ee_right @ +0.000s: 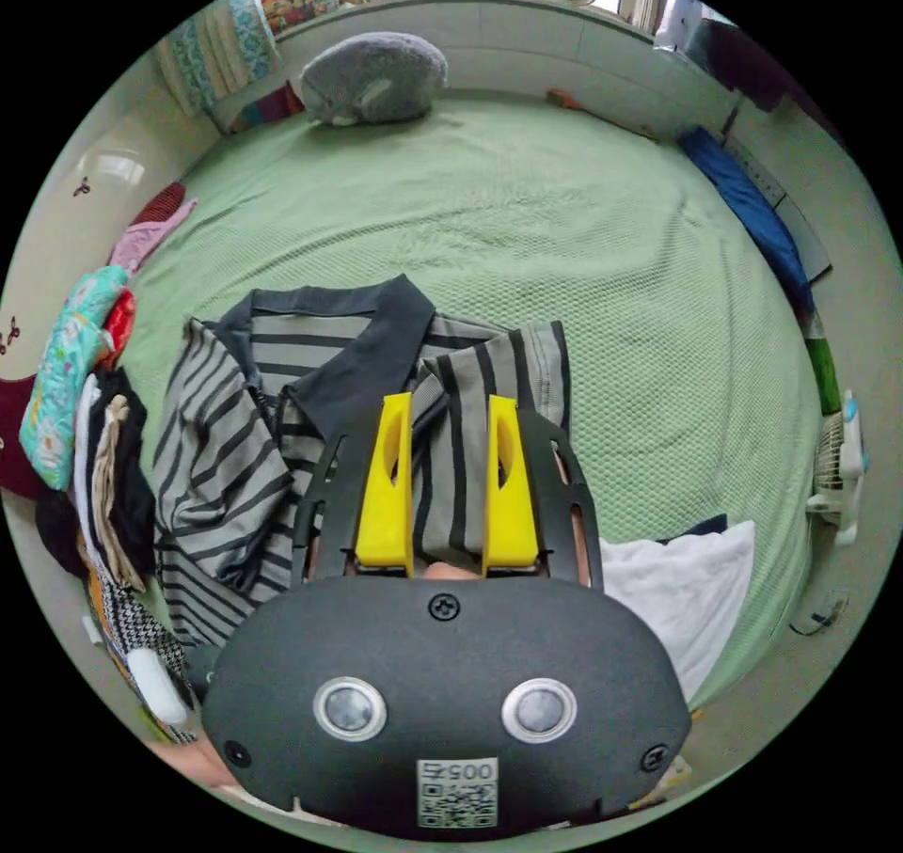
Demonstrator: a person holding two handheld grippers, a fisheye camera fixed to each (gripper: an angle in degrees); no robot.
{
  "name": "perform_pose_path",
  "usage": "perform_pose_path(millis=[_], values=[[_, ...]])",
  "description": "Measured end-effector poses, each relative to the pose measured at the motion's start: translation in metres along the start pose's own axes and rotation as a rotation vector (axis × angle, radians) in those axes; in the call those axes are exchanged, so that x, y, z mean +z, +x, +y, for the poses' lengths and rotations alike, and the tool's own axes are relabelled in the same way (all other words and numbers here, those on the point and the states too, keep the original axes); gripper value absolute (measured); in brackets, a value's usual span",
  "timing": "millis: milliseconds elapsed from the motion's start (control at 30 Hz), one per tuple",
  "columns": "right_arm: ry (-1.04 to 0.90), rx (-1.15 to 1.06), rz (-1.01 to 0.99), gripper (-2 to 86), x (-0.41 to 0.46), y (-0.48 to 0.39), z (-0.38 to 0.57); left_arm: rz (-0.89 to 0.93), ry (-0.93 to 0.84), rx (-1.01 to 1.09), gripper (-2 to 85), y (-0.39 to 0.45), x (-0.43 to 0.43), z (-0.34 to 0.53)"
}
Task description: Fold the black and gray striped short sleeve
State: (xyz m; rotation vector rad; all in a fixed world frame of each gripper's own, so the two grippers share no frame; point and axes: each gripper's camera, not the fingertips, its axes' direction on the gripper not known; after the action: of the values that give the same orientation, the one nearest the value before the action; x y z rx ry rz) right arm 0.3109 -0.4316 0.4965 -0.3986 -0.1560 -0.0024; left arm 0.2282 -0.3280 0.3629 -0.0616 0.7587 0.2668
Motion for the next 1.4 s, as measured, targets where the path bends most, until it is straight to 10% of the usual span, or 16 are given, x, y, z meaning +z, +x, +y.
perform_pose_path(millis=[367,733,900,1400], values=[[0.065,-0.18,-0.245,1.4,-0.017,-0.079,-0.023,0.039,0.104,-0.073,10.0,-0.022,-0.012,0.013],[0.151,-0.097,-0.048,9.6,-0.039,-0.042,-0.007,-0.101,0.313,-0.045,9.8,-0.014,-0.044,0.03],[0.025,0.074,-0.088,9.7,0.002,-0.006,-0.012,-0.095,0.069,-0.047,10.6,-0.029,0.002,0.026],[-0.013,0.002,0.204,0.0,0.03,-0.053,-0.017,0.042,0.125,-0.038,8.3,-0.024,-0.026,0.039]])
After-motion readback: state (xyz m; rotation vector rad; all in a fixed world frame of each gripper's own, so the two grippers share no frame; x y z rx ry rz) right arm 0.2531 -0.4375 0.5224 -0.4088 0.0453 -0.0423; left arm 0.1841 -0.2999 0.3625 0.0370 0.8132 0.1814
